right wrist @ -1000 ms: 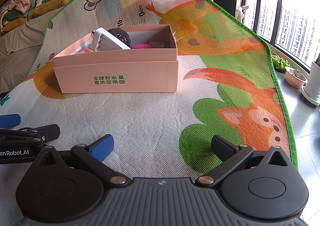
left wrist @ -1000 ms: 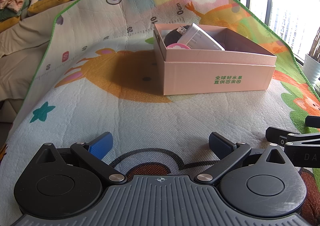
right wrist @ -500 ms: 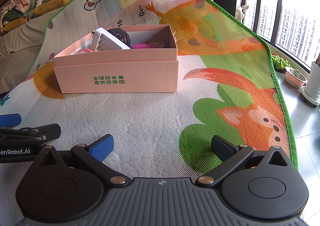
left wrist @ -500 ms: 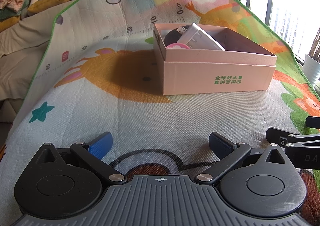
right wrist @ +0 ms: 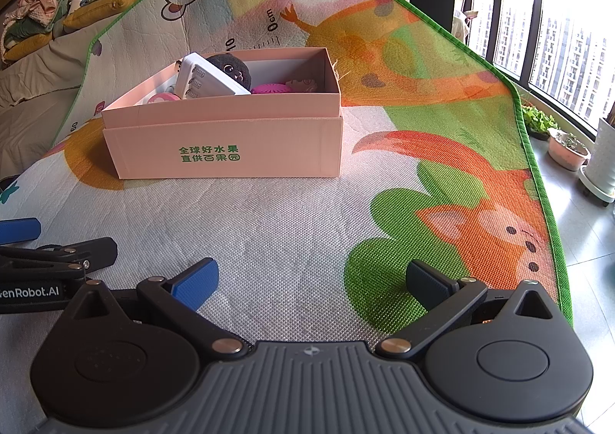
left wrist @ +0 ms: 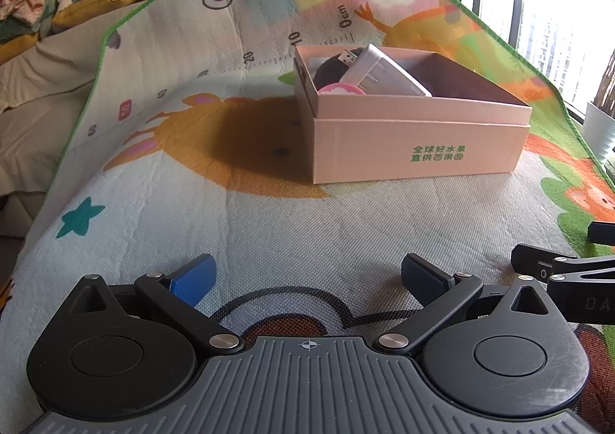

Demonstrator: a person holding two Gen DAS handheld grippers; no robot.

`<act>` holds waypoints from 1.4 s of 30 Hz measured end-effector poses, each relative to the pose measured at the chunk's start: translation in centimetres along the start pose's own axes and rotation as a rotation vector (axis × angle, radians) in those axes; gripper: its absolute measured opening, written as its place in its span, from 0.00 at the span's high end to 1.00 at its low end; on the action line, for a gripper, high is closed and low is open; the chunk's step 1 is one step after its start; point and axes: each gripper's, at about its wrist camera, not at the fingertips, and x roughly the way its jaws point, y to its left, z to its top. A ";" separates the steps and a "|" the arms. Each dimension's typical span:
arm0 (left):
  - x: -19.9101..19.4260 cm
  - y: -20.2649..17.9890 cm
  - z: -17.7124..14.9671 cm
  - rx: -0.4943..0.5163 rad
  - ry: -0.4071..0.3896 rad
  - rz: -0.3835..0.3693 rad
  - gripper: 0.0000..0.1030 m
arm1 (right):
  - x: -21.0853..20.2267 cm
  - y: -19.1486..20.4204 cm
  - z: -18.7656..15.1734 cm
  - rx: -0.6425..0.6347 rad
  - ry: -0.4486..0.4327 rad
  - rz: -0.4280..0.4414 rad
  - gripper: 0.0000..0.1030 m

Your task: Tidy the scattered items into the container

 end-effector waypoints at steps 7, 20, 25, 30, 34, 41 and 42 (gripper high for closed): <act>-0.2 0.3 0.2 0.004 0.033 -0.028 0.00 | 0.0 0.0 0.0 0.000 0.000 0.000 0.00; -0.8 0.2 -0.2 0.008 0.045 -0.030 0.00 | 0.1 0.0 0.0 0.000 0.000 0.000 0.00; -0.8 0.2 -0.3 0.007 0.039 -0.029 0.00 | 0.1 0.0 0.0 0.000 0.000 0.000 0.00; -0.8 0.3 -0.2 0.007 0.046 -0.032 0.00 | 0.1 0.0 0.0 0.000 0.000 0.000 0.00; -0.7 0.2 -0.2 0.010 0.049 -0.032 0.00 | 0.1 0.0 0.0 0.000 0.000 0.000 0.00; -0.7 0.2 -0.2 0.010 0.043 -0.029 0.00 | 0.1 0.0 0.0 0.000 0.000 0.000 0.00; -0.7 0.2 -0.2 0.009 0.041 -0.029 0.00 | 0.1 0.0 0.0 0.000 0.000 0.000 0.00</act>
